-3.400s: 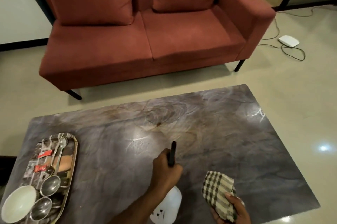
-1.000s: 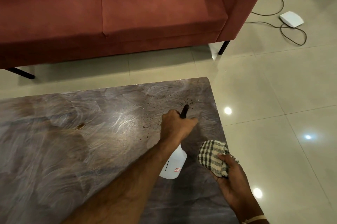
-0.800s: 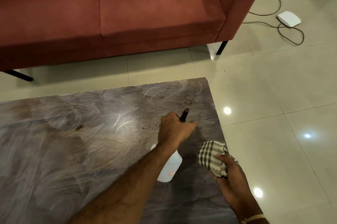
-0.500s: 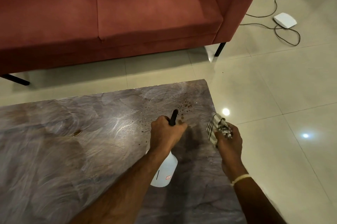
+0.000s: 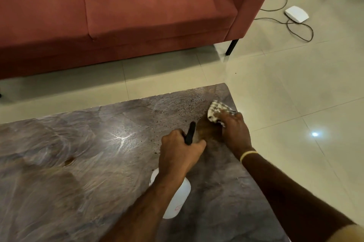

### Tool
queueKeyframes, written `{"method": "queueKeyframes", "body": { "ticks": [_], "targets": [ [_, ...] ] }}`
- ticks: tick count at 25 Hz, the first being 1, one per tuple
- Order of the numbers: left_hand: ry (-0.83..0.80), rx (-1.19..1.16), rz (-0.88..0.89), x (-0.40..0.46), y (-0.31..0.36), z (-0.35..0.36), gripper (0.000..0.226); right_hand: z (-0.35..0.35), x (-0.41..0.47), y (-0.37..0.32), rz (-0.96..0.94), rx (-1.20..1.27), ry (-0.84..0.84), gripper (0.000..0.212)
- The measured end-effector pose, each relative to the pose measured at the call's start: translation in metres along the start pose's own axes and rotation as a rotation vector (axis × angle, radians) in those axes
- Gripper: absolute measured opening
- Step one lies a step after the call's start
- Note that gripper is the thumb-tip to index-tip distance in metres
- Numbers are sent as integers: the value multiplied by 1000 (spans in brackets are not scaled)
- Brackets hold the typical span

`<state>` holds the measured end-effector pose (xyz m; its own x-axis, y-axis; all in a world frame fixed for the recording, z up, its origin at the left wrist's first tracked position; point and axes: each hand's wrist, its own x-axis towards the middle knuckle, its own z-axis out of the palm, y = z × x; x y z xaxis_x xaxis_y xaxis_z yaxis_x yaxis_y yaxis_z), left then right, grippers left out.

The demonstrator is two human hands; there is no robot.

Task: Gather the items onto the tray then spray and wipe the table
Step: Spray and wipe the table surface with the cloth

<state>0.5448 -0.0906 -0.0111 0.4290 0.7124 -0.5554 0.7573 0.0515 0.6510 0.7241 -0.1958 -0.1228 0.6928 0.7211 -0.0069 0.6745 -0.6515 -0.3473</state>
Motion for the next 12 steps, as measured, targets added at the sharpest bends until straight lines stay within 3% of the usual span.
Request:
{"method": "queueKeyframes", "body": {
  "ticks": [2,5,7,10,12],
  "targets": [
    [-14,19,-16,9,1,-4,31,7,23,-29,123,22,-39,43],
    [-32,39,-50,17,-1,-13,35,22,-37,-37,-57,-26,-80,45],
    [-39,89,-31,20,-2,-16,37,4,-69,-17,-68,-4,-61,50],
    [-27,130,20,25,-1,-14,35,-5,-8,-3,241,48,50,49],
    [-1,113,34,30,0,-11,32,-5,41,-19,321,45,83,52]
  ]
}}
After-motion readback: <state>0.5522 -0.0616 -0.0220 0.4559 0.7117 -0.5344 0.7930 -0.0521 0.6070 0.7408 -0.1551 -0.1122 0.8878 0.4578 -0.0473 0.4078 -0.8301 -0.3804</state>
